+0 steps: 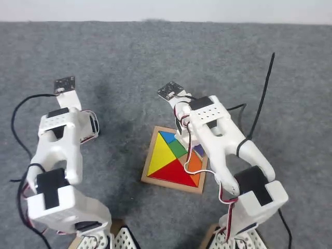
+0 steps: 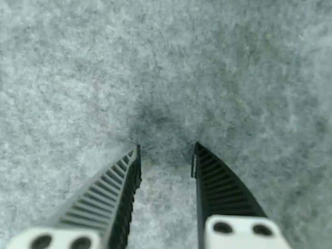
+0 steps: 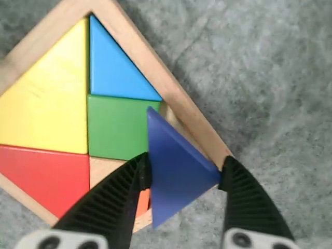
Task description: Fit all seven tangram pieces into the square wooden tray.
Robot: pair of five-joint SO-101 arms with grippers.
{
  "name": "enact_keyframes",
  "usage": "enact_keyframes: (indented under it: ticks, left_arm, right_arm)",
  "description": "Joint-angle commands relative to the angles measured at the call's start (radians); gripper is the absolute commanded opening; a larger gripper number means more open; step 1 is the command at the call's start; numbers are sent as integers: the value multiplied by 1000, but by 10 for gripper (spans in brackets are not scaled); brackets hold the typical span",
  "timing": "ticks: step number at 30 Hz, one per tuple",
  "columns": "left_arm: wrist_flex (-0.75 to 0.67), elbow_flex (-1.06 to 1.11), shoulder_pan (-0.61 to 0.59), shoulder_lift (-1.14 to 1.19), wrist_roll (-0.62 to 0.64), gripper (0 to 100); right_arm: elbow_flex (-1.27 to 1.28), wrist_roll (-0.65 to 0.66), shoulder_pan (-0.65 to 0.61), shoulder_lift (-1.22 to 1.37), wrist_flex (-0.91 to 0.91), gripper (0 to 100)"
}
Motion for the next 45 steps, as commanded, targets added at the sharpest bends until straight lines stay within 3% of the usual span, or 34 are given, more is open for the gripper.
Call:
enact_keyframes:
  ticks: [1,11,21,31,45]
  left_arm:
    - [-17,-2,11,-55,2,152]
    - [-17,-2,11,-55,2,152]
    - [-18,-2,12,-55,2,152]
    - [-18,-2,12,-55,2,152]
    - [-18,-1,12,-55,3,152]
  right_arm:
    - [-48,20,-4,-4,16,267]
    - [-77,-8,22,-33,5,257]
    - [-81,-83,101,-21,-171,75]
    - [-26,-38,107,44,-170,70]
    - [140,-44,105,-219,-229,72]
